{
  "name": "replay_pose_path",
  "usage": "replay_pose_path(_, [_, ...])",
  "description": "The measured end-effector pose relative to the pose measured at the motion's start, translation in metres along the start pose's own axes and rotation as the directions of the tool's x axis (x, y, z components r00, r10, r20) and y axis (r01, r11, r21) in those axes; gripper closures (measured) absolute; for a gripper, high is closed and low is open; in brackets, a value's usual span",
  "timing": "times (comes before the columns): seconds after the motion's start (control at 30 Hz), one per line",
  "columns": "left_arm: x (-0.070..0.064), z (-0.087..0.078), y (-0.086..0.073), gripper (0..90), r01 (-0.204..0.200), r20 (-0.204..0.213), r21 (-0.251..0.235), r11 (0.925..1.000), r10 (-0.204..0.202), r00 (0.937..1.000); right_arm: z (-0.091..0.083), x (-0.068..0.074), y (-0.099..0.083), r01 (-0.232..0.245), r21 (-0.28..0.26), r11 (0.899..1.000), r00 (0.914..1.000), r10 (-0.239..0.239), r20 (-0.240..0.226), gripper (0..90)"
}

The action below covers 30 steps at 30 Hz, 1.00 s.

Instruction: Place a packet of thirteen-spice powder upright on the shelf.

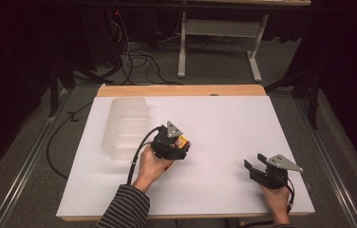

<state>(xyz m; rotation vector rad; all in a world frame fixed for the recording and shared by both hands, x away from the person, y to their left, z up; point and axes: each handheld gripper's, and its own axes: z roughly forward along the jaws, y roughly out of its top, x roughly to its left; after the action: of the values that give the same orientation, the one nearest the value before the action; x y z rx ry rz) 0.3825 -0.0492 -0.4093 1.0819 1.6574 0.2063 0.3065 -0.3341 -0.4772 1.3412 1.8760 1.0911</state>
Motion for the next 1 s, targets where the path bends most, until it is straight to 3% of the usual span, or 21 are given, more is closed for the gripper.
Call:
replay_pose_path(0.5, [0.001,-0.014,0.011,33.1,0.032,0.016,-0.038,0.9988,-0.031,0.9994,0.0,0.0,0.0,-0.002,-0.006,1.0,1.0,0.002,0.0,37.9])
replay_pose_path(0.57, [0.003,-0.016,0.014,33.1,0.059,0.007,-0.048,0.9971,-0.058,0.9983,0.0,0.0,0.0,-0.002,-0.005,1.0,1.0,0.002,-0.001,37.9])
replay_pose_path(0.67, [0.008,-0.018,0.017,33.2,0.039,0.018,-0.053,0.9978,-0.038,0.9991,0.0,0.0,0.0,0.004,-0.007,1.0,1.0,-0.004,-0.002,37.8])
replay_pose_path(0.7, [0.009,-0.019,0.018,33.1,0.056,0.011,-0.06,0.9966,-0.056,0.9984,0.0,0.0,0.0,0.008,-0.006,1.0,1.0,-0.008,-0.003,37.8])
replay_pose_path(0.77, [0.01,-0.019,0.02,33.1,0.048,0.017,-0.06,0.9971,-0.047,0.9987,0.0,0.001,0.0,0.007,-0.002,1.0,1.0,-0.007,-0.003,37.7])
replay_pose_path(0.9, [0.012,-0.023,0.029,33.1,0.104,0.018,-0.082,0.9912,-0.103,0.9945,0.0,0.0,0.0,0.01,-0.004,1.0,0.9999,-0.01,-0.006,37.8])
replay_pose_path(1.0, [0.014,-0.025,0.033,33.1,0.101,0.022,-0.095,0.9903,-0.1,0.9948,0.0,0.0,0.0,0.009,-0.004,1.0,0.9999,-0.009,-0.006,37.8])
